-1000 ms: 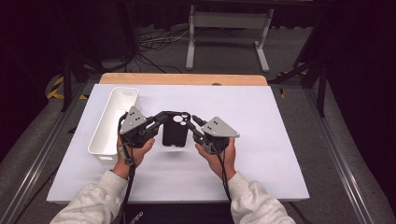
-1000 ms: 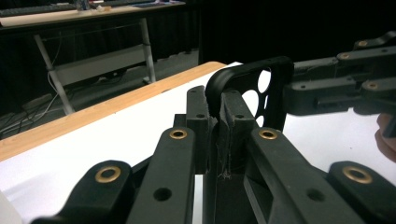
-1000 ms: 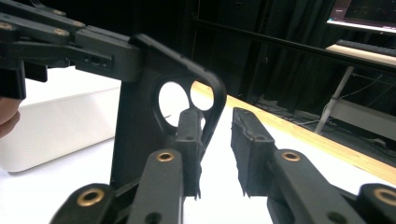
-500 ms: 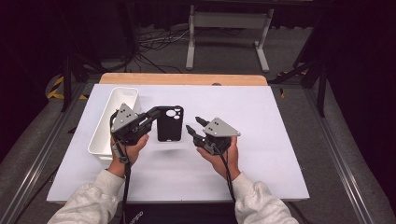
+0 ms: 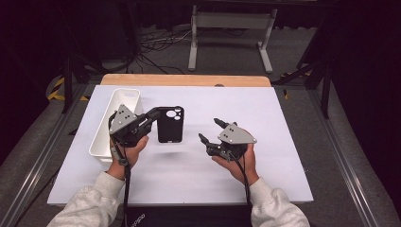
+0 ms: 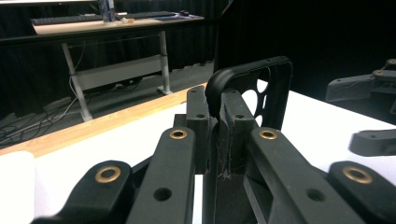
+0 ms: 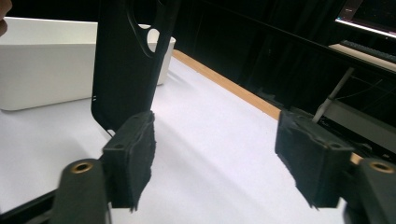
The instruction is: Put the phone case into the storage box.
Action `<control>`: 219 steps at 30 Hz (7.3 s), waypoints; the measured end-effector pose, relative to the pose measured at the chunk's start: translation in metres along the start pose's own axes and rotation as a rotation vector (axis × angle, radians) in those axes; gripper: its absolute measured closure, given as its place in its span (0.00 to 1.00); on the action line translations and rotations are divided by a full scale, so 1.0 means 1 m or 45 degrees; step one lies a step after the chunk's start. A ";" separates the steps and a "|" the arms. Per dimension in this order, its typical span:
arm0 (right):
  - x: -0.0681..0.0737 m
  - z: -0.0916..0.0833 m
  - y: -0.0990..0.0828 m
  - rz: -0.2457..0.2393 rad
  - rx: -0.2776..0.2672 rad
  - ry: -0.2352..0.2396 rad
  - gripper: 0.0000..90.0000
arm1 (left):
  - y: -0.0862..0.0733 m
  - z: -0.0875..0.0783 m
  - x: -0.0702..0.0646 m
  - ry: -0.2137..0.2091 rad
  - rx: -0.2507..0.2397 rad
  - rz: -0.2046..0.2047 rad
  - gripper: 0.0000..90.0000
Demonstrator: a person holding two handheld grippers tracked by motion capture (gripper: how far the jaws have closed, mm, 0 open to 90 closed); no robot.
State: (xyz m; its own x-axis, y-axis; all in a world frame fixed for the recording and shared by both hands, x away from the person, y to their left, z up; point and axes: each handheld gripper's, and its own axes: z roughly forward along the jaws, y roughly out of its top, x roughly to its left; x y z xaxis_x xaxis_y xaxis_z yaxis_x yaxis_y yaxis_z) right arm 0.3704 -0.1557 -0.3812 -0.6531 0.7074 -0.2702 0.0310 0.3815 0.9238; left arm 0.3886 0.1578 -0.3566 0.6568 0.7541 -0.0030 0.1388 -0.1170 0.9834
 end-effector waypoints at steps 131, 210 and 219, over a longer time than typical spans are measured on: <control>0.000 -0.039 -0.064 -0.052 0.155 -0.017 0.10 | 0.033 -0.053 0.164 0.149 -0.125 0.163 0.94; -0.007 -0.026 -0.067 -0.059 0.285 0.057 0.13 | -0.052 0.041 0.231 0.214 0.203 0.100 0.83; -0.010 -0.027 -0.067 -0.043 0.271 0.056 0.13 | -0.051 0.037 0.231 0.228 0.196 0.071 0.77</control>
State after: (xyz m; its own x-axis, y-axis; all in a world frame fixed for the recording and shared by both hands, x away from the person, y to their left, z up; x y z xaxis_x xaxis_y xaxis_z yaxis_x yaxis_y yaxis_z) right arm 0.3540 -0.2045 -0.4328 -0.6889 0.6671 -0.2836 0.1648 0.5251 0.8349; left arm 0.5610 0.3142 -0.4137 0.5266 0.8446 0.0965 0.2261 -0.2487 0.9418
